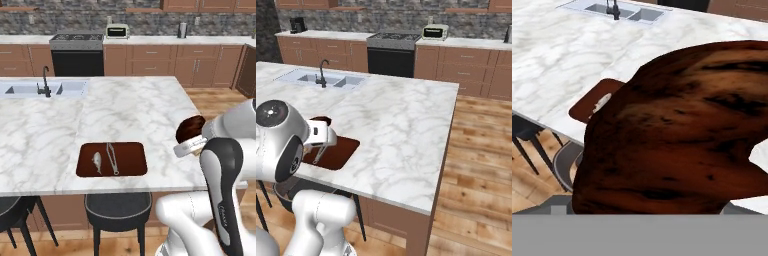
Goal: Gather the eggplant and potato from the fridge and place them on a tray on the dining counter. Then gather the fish and steak from the fridge and place them on the other tray.
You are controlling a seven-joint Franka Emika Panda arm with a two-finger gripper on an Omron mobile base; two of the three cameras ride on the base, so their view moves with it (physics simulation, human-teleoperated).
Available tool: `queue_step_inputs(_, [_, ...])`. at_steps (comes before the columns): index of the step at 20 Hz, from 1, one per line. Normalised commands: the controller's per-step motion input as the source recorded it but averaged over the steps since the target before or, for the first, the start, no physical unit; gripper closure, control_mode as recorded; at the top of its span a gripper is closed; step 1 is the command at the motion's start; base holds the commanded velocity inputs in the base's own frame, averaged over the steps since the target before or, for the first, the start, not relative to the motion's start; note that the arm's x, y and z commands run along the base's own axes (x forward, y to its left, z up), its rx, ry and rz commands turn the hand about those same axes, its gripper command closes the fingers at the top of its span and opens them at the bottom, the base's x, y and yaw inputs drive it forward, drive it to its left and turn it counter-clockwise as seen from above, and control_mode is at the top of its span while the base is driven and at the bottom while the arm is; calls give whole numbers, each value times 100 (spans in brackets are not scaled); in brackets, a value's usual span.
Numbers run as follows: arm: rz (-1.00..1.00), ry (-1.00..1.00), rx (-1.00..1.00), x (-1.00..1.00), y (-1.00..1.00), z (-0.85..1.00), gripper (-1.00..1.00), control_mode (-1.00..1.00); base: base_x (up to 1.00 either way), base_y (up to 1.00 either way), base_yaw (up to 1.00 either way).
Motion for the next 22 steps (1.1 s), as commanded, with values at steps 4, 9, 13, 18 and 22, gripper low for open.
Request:
queue_step_inputs(4, [0, 18, 0, 64, 34, -36, 100, -100, 0, 0, 0])
queue_step_inputs(9, [0, 19, 0, 64, 27, -47, 100, -100, 0, 0, 0])
queue_step_inputs(13, [0, 2, 0, 56, 26, -55, 100, -100, 0, 0, 0])
queue_step_inputs(18, [0, 0, 0, 55, 19, -66, 100, -100, 0, 0, 0])
queue_step_inputs(22, [0, 0, 0, 55, 8, -56, 100, -100, 0, 0, 0])
